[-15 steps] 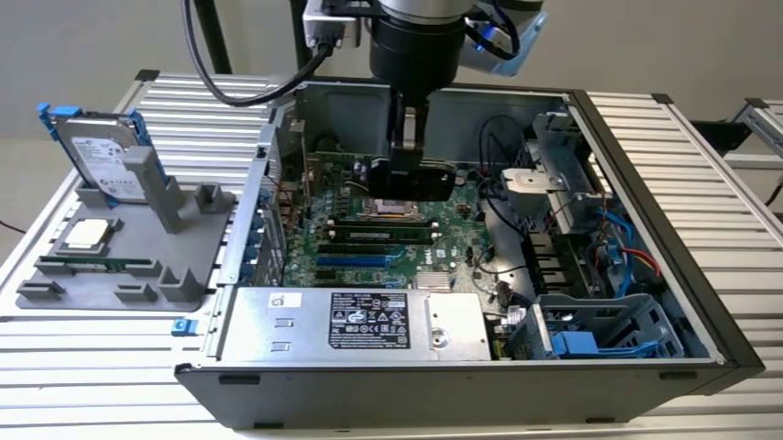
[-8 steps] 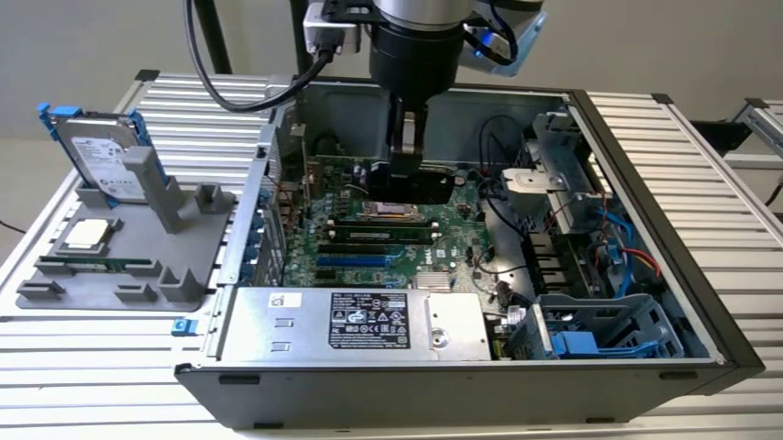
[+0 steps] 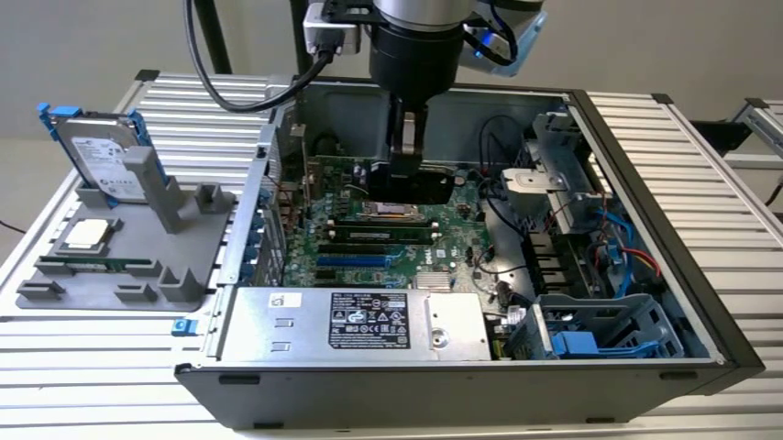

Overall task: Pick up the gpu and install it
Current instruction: 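Insert the gpu into the slot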

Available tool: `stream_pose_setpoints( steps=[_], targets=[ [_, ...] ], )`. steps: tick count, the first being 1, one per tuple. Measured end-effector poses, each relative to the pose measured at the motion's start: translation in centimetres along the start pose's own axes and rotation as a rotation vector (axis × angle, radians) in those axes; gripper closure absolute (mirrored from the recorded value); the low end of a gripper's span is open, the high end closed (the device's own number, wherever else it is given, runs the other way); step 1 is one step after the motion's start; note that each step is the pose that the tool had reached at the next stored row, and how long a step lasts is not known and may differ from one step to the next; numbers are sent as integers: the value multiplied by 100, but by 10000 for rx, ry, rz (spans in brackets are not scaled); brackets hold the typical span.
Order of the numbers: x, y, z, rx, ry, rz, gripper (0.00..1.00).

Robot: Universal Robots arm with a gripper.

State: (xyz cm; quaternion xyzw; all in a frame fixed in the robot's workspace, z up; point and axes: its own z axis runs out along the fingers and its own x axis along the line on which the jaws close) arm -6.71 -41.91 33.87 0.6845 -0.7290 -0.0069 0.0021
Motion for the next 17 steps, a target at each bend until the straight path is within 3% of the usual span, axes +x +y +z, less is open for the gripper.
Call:
stream_pose_setpoints(
  steps=[6, 17],
  targets=[
    [0, 0, 27, 1, -2, 0, 100],
    [29, -3, 176, -11, 0, 1, 100]
  ],
)
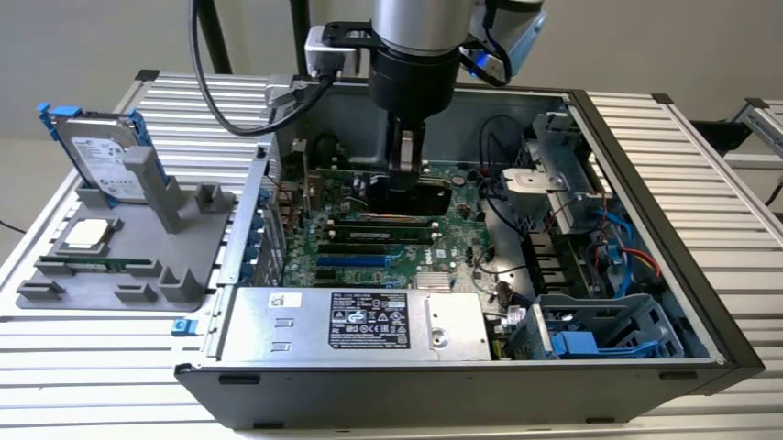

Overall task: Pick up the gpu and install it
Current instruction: 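Insert the gpu into the slot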

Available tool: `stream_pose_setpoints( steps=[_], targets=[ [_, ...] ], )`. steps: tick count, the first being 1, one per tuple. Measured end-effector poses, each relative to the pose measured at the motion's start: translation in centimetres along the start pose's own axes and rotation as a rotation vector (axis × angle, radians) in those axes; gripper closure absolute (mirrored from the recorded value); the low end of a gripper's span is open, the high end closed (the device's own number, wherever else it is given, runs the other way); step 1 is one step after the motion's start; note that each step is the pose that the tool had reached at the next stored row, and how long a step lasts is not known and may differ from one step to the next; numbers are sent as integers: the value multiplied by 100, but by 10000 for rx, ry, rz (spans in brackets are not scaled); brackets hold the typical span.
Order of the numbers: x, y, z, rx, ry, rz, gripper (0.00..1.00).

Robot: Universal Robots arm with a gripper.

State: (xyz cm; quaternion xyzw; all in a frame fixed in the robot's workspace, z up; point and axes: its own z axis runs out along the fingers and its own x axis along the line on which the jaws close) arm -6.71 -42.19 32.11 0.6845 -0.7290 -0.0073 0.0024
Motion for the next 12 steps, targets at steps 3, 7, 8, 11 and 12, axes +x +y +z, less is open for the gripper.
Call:
stream_pose_setpoints(
  steps=[3, 7, 8, 11, 12],
  targets=[
    [15, -2, 25, -7, 1, -1, 100],
    [26, -3, 61, -15, 2, -1, 100],
    [27, -3, 67, -19, 3, 0, 100],
    [28, -3, 69, -39, 10, 0, 100],
    [28, -3, 70, -39, 9, 0, 100]
  ],
)
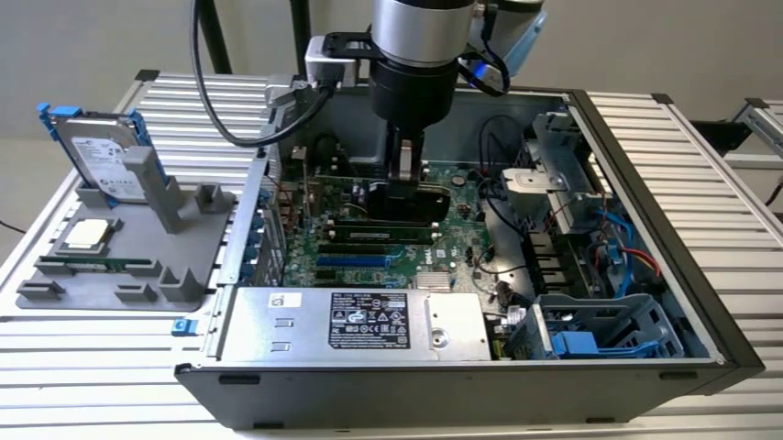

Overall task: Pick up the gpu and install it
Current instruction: 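Insert the gpu into the slot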

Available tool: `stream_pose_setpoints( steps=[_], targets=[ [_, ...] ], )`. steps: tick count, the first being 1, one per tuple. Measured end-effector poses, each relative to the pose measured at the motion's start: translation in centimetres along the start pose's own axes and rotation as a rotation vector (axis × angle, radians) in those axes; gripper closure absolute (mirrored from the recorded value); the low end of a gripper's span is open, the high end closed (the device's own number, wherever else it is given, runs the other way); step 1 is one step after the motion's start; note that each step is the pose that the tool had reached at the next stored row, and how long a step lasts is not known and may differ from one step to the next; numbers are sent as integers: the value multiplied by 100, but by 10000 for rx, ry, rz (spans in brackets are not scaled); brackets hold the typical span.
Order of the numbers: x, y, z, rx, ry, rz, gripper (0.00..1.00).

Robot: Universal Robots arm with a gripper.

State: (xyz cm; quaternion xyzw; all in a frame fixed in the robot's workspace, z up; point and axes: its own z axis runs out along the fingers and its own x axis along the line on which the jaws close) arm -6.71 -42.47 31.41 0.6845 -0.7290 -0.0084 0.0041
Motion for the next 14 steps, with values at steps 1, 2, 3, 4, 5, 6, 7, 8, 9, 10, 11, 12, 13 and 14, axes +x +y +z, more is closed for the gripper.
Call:
stream_pose_setpoints(
  steps=[1, 2, 3, 4, 5, 6, 7, 8, 9, 10, 11, 12, 13, 14],
  targets=[
    [0, 0, 1, 0, -2, 0, 100],
    [0, 0, 2, 0, -3, 0, 100],
    [0, 0, 4, 1, -4, 0, 100],
    [0, 0, 9, 2, -6, 0, 100],
    [0, 0, 12, 2, -6, 0, 100],
    [1, 0, 16, 0, -3, 0, 100],
    [2, -1, 21, 1, -3, 0, 100],
    [3, -1, 26, 1, -3, 0, 100],
    [4, -1, 31, 1, -3, 0, 100],
    [5, -1, 36, 1, -2, 0, 100],
    [6, -1, 42, 1, -3, 0, 100],
    [8, -1, 49, 0, -3, 0, 100],
    [11, -2, 55, 0, -1, 0, 100],
    [14, -2, 62, 0, -2, -1, 100]
  ],
)
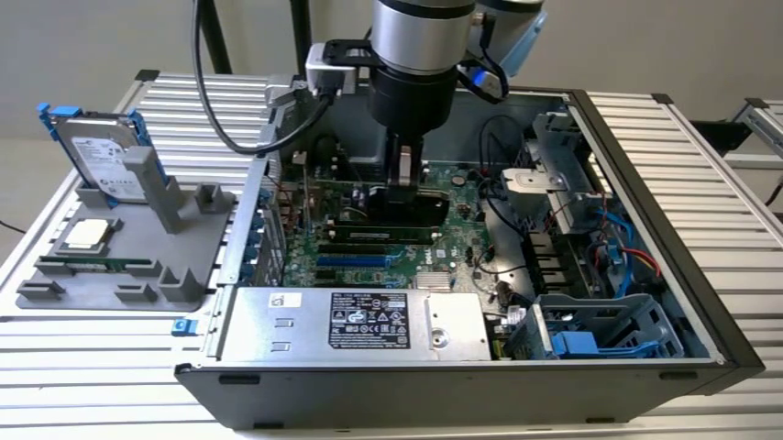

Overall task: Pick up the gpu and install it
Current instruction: 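Insert the gpu into the slot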

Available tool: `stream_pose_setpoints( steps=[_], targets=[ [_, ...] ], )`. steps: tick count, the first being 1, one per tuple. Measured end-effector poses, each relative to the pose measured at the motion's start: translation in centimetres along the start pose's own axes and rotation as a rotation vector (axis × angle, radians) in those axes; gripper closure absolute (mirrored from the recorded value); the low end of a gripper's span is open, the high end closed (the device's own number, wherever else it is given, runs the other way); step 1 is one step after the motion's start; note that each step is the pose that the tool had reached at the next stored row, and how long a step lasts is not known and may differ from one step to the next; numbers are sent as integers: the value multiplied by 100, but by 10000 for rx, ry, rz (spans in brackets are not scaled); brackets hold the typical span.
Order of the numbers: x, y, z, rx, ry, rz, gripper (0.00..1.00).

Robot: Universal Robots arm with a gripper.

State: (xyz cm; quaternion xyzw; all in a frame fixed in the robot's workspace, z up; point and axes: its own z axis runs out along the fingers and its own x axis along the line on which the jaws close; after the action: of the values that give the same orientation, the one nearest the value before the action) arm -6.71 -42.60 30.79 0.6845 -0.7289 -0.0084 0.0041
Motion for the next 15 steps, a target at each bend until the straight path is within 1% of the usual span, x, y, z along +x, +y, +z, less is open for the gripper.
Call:
stream_pose_setpoints(
  steps=[3, 12, 15],
  targets=[
    [10, 0, 18, 0, 1, 1, 100],
    [79, -4, 64, 2, 4, 1, 100],
    [92, -3, 84, 1, 16, 1, 100]
  ],
)
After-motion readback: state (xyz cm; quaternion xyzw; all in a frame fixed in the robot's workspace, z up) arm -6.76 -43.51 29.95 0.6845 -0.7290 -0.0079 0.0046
